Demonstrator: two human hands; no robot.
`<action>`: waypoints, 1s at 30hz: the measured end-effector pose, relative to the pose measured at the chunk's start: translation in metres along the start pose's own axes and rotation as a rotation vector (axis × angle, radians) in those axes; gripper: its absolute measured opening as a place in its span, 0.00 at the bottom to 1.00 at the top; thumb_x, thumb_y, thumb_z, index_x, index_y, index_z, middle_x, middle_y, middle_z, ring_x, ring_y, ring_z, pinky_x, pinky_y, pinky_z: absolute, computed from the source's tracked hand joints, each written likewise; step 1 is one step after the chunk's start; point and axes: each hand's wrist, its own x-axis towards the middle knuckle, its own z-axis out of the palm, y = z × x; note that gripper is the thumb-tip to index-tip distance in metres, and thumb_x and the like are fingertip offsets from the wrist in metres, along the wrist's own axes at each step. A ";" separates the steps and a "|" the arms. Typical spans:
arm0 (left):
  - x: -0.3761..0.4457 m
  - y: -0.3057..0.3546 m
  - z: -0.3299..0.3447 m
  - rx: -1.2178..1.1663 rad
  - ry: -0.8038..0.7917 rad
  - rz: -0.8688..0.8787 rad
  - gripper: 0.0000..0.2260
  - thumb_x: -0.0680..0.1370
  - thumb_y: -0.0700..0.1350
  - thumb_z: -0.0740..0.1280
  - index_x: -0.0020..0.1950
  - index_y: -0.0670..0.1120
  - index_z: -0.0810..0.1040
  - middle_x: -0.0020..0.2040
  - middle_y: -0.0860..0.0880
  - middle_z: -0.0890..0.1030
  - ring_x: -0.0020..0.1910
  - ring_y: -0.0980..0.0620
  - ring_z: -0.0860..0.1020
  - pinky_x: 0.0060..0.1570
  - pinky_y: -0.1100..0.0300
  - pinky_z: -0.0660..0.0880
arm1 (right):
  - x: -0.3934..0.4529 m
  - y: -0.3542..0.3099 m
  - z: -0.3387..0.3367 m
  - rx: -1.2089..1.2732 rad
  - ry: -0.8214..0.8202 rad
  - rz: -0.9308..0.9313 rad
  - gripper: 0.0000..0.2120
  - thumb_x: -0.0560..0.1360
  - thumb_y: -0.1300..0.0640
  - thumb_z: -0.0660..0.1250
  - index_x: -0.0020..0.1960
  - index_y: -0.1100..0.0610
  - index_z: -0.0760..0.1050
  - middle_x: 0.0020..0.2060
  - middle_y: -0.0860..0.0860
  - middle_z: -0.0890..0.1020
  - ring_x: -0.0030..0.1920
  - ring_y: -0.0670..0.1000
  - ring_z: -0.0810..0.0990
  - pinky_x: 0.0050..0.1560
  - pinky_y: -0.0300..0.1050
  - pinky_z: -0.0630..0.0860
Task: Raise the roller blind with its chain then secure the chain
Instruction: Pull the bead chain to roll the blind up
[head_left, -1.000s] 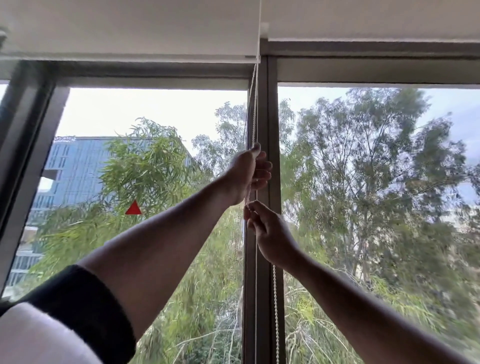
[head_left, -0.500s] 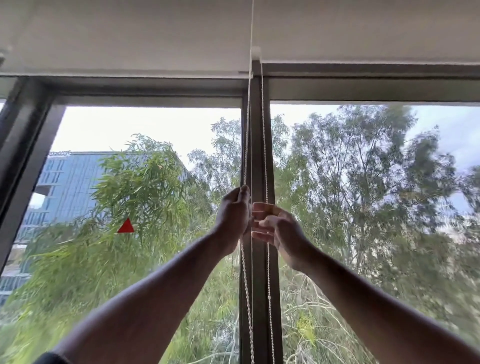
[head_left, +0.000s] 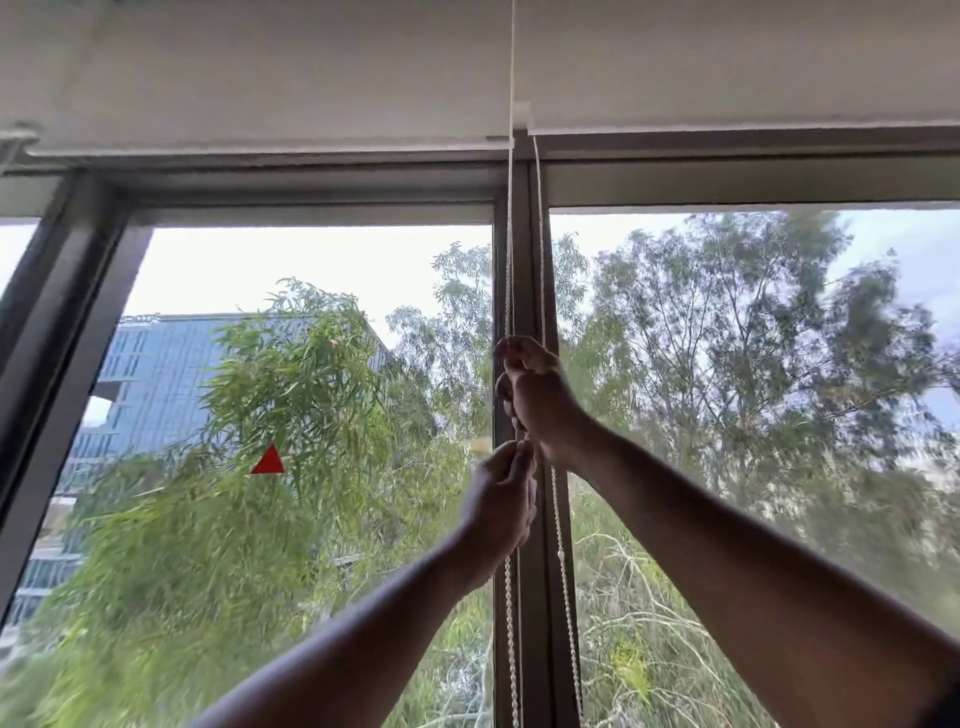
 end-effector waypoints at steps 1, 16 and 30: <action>-0.001 -0.007 -0.004 0.015 -0.008 -0.024 0.16 0.86 0.49 0.56 0.38 0.48 0.67 0.22 0.55 0.63 0.17 0.58 0.59 0.19 0.68 0.55 | -0.005 0.009 0.001 -0.025 0.010 -0.020 0.20 0.83 0.69 0.54 0.46 0.48 0.76 0.26 0.44 0.73 0.27 0.46 0.63 0.29 0.41 0.57; -0.020 -0.041 -0.013 0.142 -0.105 -0.182 0.21 0.86 0.50 0.56 0.35 0.45 0.73 0.23 0.53 0.66 0.19 0.56 0.62 0.20 0.67 0.59 | -0.053 0.060 -0.019 -0.115 0.002 -0.074 0.20 0.84 0.65 0.57 0.45 0.42 0.75 0.32 0.48 0.74 0.30 0.47 0.67 0.27 0.40 0.63; -0.114 -0.107 -0.003 -0.137 0.002 -0.314 0.15 0.83 0.53 0.58 0.39 0.49 0.67 0.24 0.56 0.64 0.20 0.59 0.59 0.20 0.68 0.55 | -0.147 0.115 -0.005 0.089 -0.140 0.234 0.14 0.84 0.68 0.56 0.53 0.52 0.76 0.29 0.46 0.78 0.30 0.47 0.73 0.32 0.42 0.70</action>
